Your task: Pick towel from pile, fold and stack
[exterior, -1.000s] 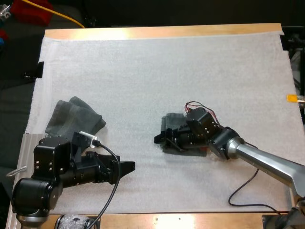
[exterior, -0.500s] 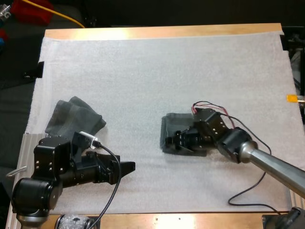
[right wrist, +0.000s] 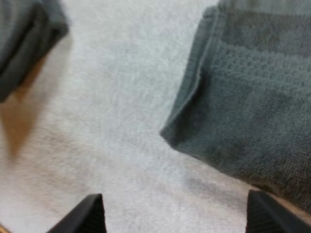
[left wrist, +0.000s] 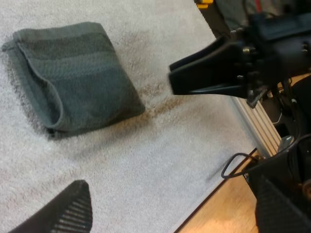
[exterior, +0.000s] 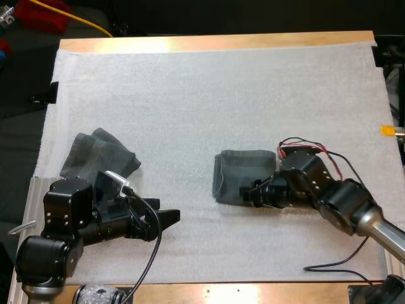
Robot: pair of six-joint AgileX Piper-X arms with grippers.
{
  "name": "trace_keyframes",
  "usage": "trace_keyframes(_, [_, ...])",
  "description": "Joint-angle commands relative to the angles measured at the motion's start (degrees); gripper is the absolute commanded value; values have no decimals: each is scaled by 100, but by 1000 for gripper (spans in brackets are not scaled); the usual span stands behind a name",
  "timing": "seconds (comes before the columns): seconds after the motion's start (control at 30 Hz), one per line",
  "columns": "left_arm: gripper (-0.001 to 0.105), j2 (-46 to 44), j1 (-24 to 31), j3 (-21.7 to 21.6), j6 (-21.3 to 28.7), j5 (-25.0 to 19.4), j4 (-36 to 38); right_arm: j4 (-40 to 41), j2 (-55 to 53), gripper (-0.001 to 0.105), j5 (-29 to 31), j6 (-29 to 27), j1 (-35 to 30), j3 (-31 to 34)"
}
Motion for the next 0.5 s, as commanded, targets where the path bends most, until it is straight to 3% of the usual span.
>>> trace_keyframes(0.0, [68, 57, -42, -19, 21, 7, -108, 115, -163, 59, 19, -76, -1, -19])
trace_keyframes(0.4, [68, 964, -42, -19, 21, 7, -695, 330, -1139, 59, 367, -76, -1, -19])
trace_keyframes(0.47, [72, 1122, -42, -19, 21, 7, -837, 409, -1216, 59, 419, -76, -1, -19])
